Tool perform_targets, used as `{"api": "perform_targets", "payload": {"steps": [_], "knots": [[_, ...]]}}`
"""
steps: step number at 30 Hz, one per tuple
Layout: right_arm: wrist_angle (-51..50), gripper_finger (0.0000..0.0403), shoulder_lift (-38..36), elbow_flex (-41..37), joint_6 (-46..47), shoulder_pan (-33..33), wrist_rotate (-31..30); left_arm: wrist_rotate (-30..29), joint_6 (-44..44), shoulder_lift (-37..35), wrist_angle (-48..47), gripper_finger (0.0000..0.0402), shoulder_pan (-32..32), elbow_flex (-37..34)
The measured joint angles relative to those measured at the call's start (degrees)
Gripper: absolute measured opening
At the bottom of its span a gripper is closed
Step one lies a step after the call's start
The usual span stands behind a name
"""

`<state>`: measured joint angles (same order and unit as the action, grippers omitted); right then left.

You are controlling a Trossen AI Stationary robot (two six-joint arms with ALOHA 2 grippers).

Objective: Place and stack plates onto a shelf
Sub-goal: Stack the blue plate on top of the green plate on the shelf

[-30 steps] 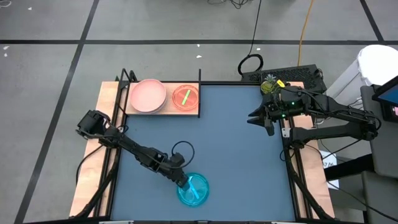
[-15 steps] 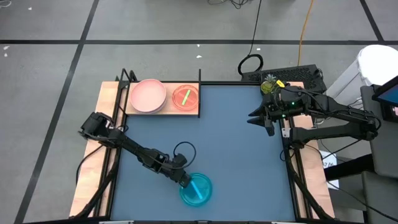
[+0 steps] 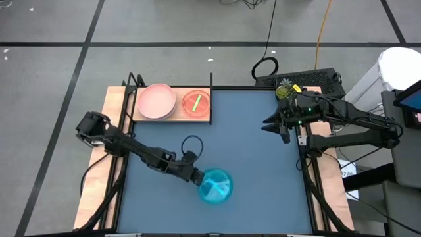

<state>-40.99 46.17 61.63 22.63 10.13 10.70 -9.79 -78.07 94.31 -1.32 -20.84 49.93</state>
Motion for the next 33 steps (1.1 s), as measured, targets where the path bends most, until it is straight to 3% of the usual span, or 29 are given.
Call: {"api": "perform_targets", "payload": {"steps": [10, 21, 27, 33], "knots": [[0.9, 0.0146, 0.0, 0.0, 10.1, 0.0, 0.0, -7.3, 2.2, -9.6, -2.1, 0.0001, 4.9, 0.1], [9.1, 0.0146, 0.9, 0.0, 19.9, 0.0, -3.3, -7.4, 8.8, -17.4, -3.8, 0.0000, 11.9, 0.1], [15.6, 0.0146, 3.4, 0.0, 23.1, 1.2, -6.2, -7.4, 10.8, -20.9, 0.2, 0.0000, 15.8, 0.1], [20.5, 0.0146, 6.1, 0.0, 32.3, 2.3, -6.1, -8.1, 14.2, -25.3, 2.0, 0.0000, 19.3, 0.1]]}}
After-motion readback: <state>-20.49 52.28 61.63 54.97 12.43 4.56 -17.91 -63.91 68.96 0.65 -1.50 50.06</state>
